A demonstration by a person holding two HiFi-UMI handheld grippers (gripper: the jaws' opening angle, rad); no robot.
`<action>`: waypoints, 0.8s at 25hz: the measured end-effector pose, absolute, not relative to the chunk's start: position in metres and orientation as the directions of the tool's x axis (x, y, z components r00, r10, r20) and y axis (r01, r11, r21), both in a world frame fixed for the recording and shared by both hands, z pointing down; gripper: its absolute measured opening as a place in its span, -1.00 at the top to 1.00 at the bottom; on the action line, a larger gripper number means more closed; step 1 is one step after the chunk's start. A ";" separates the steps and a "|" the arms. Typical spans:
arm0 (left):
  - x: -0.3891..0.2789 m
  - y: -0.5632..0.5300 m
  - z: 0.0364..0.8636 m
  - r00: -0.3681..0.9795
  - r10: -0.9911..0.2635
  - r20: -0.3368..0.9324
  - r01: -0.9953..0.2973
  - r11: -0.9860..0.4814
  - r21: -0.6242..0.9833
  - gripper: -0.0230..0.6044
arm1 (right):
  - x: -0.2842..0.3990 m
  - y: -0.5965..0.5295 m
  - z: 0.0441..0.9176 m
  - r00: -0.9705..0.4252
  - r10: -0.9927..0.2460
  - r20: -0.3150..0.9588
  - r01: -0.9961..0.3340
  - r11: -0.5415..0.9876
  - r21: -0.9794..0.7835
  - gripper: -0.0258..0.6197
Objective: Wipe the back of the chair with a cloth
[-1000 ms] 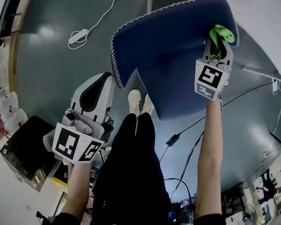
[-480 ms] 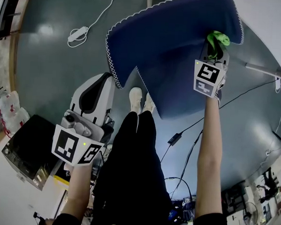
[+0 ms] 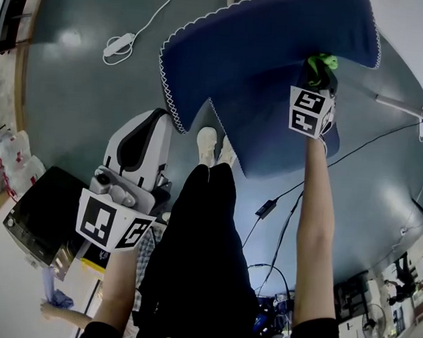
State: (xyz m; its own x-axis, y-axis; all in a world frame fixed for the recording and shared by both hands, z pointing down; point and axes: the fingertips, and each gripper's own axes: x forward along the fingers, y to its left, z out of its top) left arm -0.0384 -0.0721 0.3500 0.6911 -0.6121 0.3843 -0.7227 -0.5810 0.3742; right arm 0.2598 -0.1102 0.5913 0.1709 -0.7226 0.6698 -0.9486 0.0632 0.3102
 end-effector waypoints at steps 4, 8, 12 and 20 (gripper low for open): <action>-0.040 -0.073 0.350 0.688 -0.614 0.387 -0.726 -0.579 0.372 0.90 | 0.258 -0.108 0.606 0.166 -0.694 0.700 -0.953 0.071 0.296 0.75; -0.036 -0.078 0.347 0.685 -0.617 0.387 -0.728 -0.575 0.373 0.90 | 0.264 -0.108 0.615 0.161 -0.669 0.725 -0.953 0.085 0.290 0.75; -0.037 -0.077 0.348 0.685 -0.616 0.389 -0.729 -0.574 0.374 0.90 | 0.262 -0.102 0.630 0.155 -0.636 0.756 -0.955 0.099 0.279 0.75; -0.041 -0.075 0.356 0.680 -0.615 0.399 -0.733 -0.567 0.375 0.90 | 0.255 -0.097 0.656 0.144 -0.585 0.798 -0.957 0.123 0.263 0.75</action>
